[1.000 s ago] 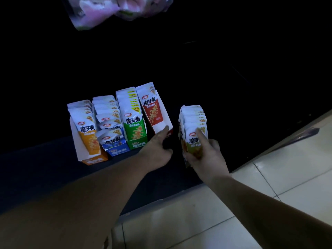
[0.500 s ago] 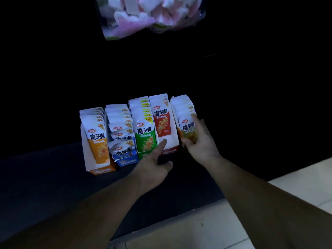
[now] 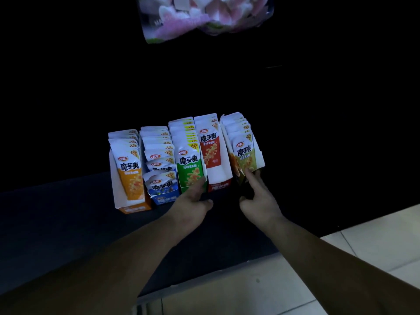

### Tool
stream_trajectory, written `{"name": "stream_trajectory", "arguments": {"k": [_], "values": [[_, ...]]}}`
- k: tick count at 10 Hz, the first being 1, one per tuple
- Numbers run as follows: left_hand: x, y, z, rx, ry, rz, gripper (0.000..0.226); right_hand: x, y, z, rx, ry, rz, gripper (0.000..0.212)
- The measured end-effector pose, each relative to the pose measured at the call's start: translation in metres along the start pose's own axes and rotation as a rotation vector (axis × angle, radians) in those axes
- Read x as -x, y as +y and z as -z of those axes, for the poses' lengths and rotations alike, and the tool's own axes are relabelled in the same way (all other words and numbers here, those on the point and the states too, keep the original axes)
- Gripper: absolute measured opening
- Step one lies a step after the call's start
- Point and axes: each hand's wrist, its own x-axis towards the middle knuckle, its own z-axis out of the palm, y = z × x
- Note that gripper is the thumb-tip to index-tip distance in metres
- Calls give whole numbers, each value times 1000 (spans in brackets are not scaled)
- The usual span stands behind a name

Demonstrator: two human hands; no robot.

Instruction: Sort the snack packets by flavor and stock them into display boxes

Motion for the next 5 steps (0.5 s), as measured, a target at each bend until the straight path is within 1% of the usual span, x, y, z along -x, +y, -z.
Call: {"name": "stream_trajectory", "arguments": {"k": [1,2,3,4,5], "values": [[-2,3,-3,24,-59,8,78,1,3,-1,27,-55,8,93],[-3,5,-8,36,-68,16,77,2,6,6,77,-92,25,93],[-2,7,-13,22,-90,19,76,6,6,8,192,-131,59,91],[4,10,-17,17,-90,14,75,15,1,-1,217,-262,73,92],[12,17,-17,10,-34,27,66,10,-11,-2,79,-181,34,81]]}}
